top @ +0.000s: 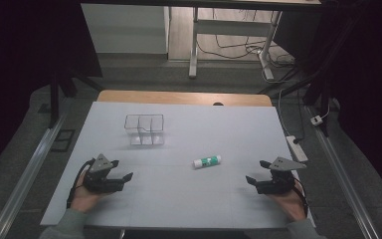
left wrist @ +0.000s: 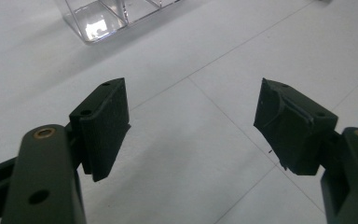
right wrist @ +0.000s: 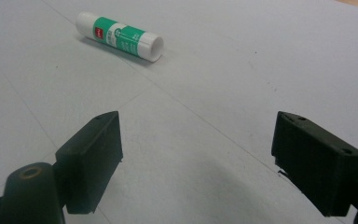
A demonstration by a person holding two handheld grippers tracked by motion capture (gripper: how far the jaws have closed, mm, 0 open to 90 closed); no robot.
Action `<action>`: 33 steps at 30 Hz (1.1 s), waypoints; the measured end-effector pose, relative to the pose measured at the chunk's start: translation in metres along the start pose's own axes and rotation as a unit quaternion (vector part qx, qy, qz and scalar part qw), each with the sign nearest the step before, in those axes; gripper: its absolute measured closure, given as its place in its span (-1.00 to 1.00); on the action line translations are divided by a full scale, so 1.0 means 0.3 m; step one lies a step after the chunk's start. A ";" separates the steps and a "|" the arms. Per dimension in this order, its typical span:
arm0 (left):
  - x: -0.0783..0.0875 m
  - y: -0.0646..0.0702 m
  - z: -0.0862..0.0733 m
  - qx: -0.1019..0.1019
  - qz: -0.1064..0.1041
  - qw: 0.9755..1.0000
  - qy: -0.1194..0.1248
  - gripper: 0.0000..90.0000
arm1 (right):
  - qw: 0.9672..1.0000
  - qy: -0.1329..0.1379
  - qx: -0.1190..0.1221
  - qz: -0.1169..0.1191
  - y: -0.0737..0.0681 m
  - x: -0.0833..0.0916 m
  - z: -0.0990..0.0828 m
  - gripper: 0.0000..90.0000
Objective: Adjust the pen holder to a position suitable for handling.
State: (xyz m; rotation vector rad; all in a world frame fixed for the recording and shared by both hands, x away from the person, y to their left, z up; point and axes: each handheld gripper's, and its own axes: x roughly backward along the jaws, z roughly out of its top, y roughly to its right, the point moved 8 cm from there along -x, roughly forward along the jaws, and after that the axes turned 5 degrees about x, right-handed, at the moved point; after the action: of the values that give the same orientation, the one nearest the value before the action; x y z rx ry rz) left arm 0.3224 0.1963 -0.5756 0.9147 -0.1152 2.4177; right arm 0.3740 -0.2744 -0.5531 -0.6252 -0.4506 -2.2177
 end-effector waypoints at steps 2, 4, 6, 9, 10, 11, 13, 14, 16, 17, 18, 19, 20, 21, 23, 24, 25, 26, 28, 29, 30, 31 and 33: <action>0.001 -0.001 0.000 0.000 0.000 1.000 0.001 -0.42 | 1.000 -0.001 0.001 -0.002 0.001 0.000 -0.001 -0.63; 0.002 -0.001 0.002 0.001 0.001 1.000 0.002 -0.42 | 1.000 0.000 -0.001 0.000 0.000 -0.004 -0.004 -0.62; 0.003 -0.001 0.002 0.001 0.001 1.000 0.002 -0.42 | 1.000 -0.005 -0.002 0.002 0.000 -0.005 -0.008 -0.62; 0.004 -0.002 0.005 0.001 0.002 1.000 0.002 -0.42 | 1.000 -0.007 -0.003 0.001 -0.002 -0.005 -0.010 -0.62; 0.004 -0.002 0.005 0.001 0.002 1.000 0.002 -0.42 | 1.000 -0.007 -0.003 0.001 -0.002 -0.005 -0.010 -0.62; 0.004 -0.004 0.006 0.003 0.002 1.000 0.002 -0.42 | 1.000 -0.004 -0.006 0.002 -0.002 -0.005 -0.010 -0.62; 0.004 -0.005 0.006 0.003 0.002 1.000 0.001 -0.41 | 1.000 -0.003 -0.006 0.001 0.000 -0.004 -0.010 -0.62; 0.004 -0.007 0.006 0.004 0.003 1.000 0.001 -0.41 | 1.000 -0.003 -0.007 0.001 0.000 -0.004 -0.010 -0.62; 0.004 -0.009 0.008 0.006 0.004 1.000 0.002 -0.41 | 1.000 -0.003 -0.006 -0.001 0.001 -0.004 -0.010 -0.62; 0.005 -0.010 0.009 0.006 0.004 1.000 0.003 -0.41 | 1.000 -0.001 -0.005 -0.001 0.001 -0.004 -0.009 -0.62; 0.005 -0.011 0.010 0.007 0.005 1.000 0.004 -0.41 | 1.000 -0.001 -0.005 -0.001 0.001 -0.004 -0.009 -0.62; 0.005 -0.011 0.010 0.007 0.005 1.000 0.004 -0.41 | 1.000 -0.001 -0.006 -0.002 0.002 -0.003 -0.009 -0.62; 0.005 -0.012 0.011 0.007 0.005 1.000 0.004 -0.41 | 1.000 -0.001 -0.006 -0.002 0.002 -0.003 -0.009 -0.62; 0.005 -0.013 0.013 0.008 0.006 1.000 0.004 -0.41 | 1.000 -0.001 -0.007 -0.002 0.003 -0.004 -0.009 -0.62; 0.004 -0.015 0.016 0.008 0.007 1.000 0.003 -0.41 | 1.000 -0.003 -0.004 -0.003 0.004 -0.003 -0.010 -0.62; 0.003 -0.017 0.018 0.008 0.007 1.000 0.002 -0.41 | 1.000 -0.002 -0.004 -0.003 0.004 -0.002 -0.009 -0.62; 0.003 -0.019 0.020 0.009 0.007 1.000 0.002 -0.41 | 1.000 -0.002 -0.004 -0.003 0.004 -0.002 -0.009 -0.62; 0.002 -0.021 0.021 0.010 0.007 1.000 0.001 -0.41 | 1.000 -0.001 -0.003 -0.004 0.003 -0.002 -0.009 -0.62; 0.001 -0.025 0.022 0.011 0.008 1.000 0.000 -0.41 | 1.000 -0.002 -0.002 -0.007 0.004 -0.001 -0.009 -0.62; 0.001 -0.028 0.023 0.012 0.008 1.000 -0.001 -0.41 | 1.000 -0.002 -0.002 -0.007 0.004 -0.001 -0.009 -0.62; 0.001 -0.030 0.026 0.013 0.010 1.000 -0.001 -0.41 | 1.000 -0.002 -0.002 -0.007 0.004 -0.001 -0.009 -0.62; 0.002 -0.033 0.028 0.014 0.010 1.000 -0.001 -0.41 | 1.000 -0.002 -0.001 -0.008 0.004 -0.001 -0.009 -0.62; 0.003 -0.039 0.035 0.016 0.011 1.000 0.000 -0.40 | 1.000 -0.003 -0.001 -0.009 0.005 -0.003 -0.010 -0.62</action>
State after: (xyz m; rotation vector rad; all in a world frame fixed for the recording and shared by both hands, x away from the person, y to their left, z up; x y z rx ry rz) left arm 0.3341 0.2040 -0.5682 0.9315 -0.0857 2.4467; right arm 0.3747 -0.2764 -0.5560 -0.6323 -0.4581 -2.2334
